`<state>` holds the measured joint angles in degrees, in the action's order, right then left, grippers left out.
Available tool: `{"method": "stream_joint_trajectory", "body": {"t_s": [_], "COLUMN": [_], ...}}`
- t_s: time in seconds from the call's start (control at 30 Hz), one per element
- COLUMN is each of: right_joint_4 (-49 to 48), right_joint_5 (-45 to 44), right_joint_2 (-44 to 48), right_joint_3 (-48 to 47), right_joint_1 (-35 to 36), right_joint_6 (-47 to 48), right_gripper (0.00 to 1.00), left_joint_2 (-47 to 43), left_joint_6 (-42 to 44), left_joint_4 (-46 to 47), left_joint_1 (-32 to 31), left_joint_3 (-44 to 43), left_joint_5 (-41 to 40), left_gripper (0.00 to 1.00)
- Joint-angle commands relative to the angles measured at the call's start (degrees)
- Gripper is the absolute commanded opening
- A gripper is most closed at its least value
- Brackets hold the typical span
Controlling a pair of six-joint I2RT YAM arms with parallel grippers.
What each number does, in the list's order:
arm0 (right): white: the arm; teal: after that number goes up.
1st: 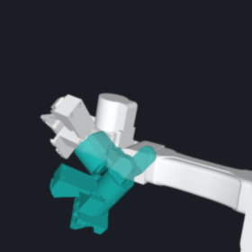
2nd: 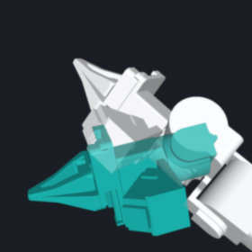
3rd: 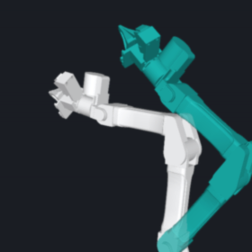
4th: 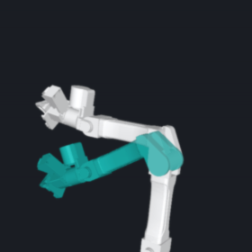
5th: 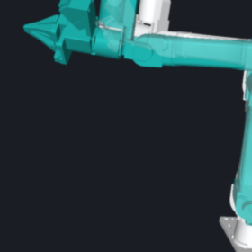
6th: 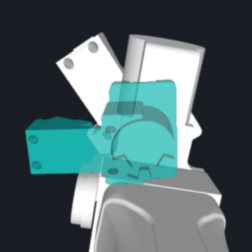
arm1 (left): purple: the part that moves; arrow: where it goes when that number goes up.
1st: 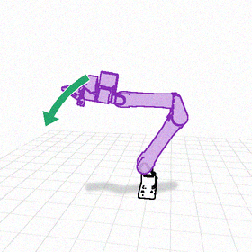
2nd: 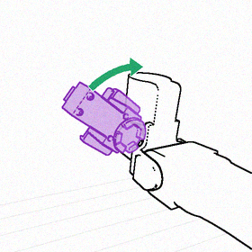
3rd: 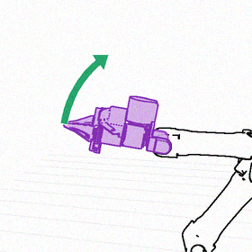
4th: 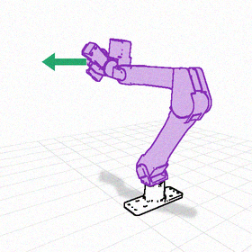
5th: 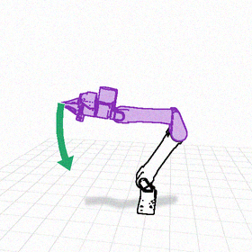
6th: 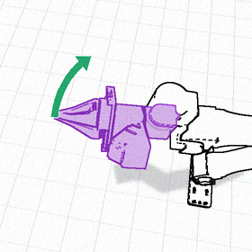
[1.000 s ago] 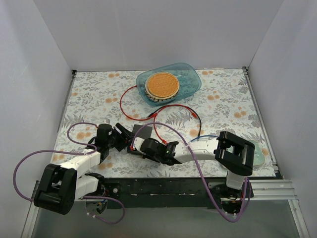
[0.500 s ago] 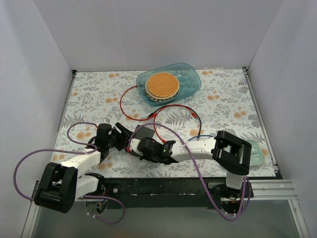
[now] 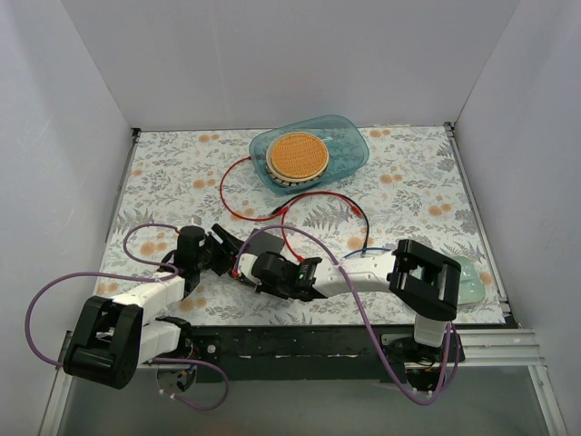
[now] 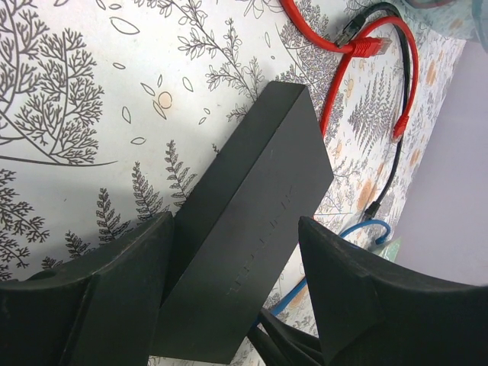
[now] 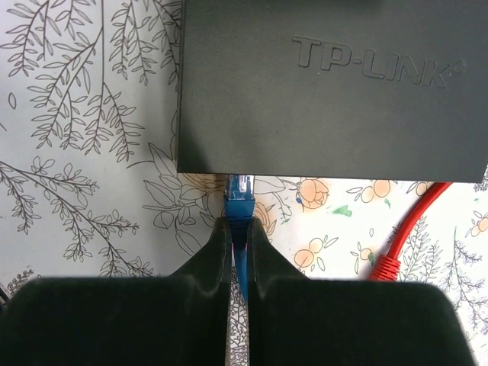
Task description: Insert the plug into the switch port
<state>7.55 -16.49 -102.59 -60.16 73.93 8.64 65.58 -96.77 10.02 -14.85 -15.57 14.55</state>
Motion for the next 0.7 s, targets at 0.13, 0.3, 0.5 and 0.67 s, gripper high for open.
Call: {"method": "stream_joint_trajectory", "body": {"t_s": [0.13,0.3,0.5,0.67], "right_joint_4": [-17.22,-16.69,-16.69,-15.29], "right_joint_5": [-1.26,0.22,2.07,4.01], "right_joint_2": [3.0,3.01,2.66,1.95], "right_joint_3": [-2.94,-4.88,-7.16,-10.23], "right_joint_1": [-3.18,-3.35,-3.53,-3.97], "right_joint_6": [-3.2,-2.23,-1.26,-1.17], "right_gripper": [0.01,0.01,0.01,0.01], "left_joint_2": [-1.69,-1.25,-0.02,0.77], "left_joint_6": [-2.98,-2.98,-2.37,-2.28], "left_joint_4": [-1.41,-0.79,-0.09,0.35], "left_joint_1": [-1.85,-1.85,-2.02,-2.64], "left_joint_3": [2.39,2.48,2.04,1.51], "left_joint_5": [11.47,12.26,13.31,13.84], "left_gripper": [0.64,0.6,0.52,0.51]}}
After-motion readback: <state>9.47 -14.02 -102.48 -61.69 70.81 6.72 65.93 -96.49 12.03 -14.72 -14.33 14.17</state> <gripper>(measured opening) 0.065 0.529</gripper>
